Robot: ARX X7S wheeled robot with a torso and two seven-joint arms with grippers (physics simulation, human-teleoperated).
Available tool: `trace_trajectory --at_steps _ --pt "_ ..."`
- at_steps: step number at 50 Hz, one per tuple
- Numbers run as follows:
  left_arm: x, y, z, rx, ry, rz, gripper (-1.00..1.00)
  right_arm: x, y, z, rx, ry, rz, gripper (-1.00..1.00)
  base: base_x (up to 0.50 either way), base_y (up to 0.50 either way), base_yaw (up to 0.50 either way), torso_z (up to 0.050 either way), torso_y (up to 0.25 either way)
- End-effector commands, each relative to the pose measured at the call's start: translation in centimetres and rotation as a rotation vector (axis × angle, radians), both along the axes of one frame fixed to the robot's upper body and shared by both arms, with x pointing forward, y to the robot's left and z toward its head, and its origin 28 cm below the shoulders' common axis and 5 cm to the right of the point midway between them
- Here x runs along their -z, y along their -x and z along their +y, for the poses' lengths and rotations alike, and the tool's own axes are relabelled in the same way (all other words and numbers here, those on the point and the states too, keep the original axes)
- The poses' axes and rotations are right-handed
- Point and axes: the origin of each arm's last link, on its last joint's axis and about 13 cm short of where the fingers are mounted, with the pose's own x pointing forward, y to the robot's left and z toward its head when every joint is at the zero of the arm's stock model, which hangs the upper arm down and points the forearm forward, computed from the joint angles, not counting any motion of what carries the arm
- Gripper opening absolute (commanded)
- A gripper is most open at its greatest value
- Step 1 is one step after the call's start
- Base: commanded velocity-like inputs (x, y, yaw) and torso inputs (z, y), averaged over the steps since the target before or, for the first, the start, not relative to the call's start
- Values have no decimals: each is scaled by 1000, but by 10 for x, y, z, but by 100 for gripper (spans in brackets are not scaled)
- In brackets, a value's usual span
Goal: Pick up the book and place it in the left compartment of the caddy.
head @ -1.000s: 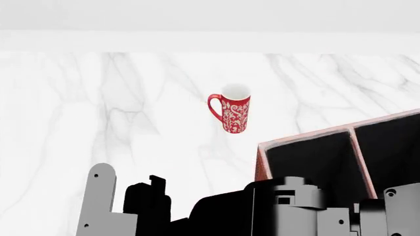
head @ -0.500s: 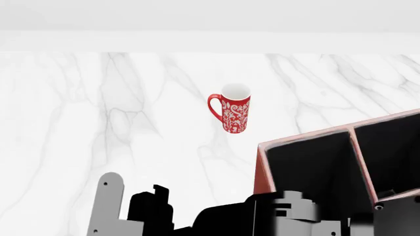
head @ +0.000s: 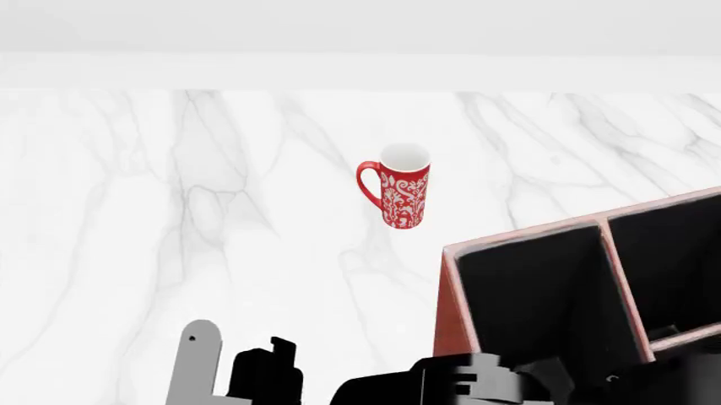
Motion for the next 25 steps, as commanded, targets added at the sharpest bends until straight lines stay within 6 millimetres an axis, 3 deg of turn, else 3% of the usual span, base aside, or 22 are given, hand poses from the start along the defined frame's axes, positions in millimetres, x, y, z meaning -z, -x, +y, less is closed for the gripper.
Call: trace_trajectory --at_steps 1,25 --pt "0 0 0 -1 -1 -2 100 7 -2 -1 5 9 -1 100 0 0 0 0 0" --pt "0 0 0 0 -3 0 100 14 -5 -6 21 6 -1 100 0 0 0 0 0"
